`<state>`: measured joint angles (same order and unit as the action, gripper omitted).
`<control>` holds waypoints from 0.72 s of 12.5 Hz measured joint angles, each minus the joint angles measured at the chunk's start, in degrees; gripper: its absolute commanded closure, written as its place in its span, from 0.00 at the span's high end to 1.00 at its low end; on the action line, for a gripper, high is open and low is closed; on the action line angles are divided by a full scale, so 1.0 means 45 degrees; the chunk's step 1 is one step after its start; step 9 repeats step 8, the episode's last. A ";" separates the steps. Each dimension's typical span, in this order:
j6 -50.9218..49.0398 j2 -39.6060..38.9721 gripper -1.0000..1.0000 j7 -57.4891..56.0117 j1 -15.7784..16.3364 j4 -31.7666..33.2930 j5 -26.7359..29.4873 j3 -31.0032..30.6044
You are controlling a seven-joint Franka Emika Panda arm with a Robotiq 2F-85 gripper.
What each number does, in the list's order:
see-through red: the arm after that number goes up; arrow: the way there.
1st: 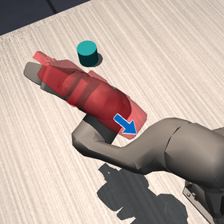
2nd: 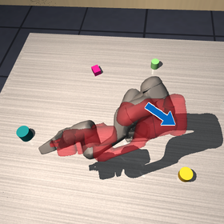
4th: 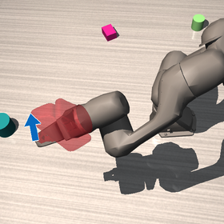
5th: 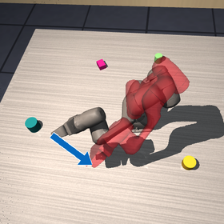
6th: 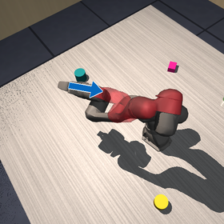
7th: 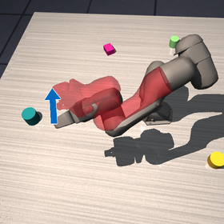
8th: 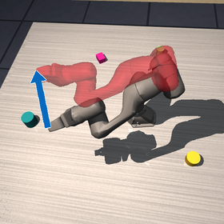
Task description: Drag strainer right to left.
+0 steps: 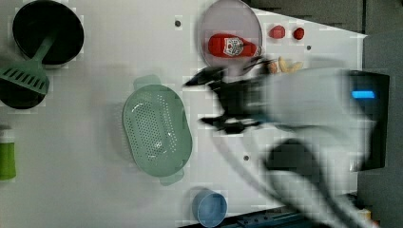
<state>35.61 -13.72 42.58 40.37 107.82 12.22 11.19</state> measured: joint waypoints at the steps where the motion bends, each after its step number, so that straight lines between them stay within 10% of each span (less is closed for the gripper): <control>1: -0.0622 0.1119 1.00 -0.0858 0.0081 -0.0025 -0.0457 0.0836; 9: -0.4641 0.5135 1.00 -0.7540 -0.1380 -0.1007 -0.4071 0.6037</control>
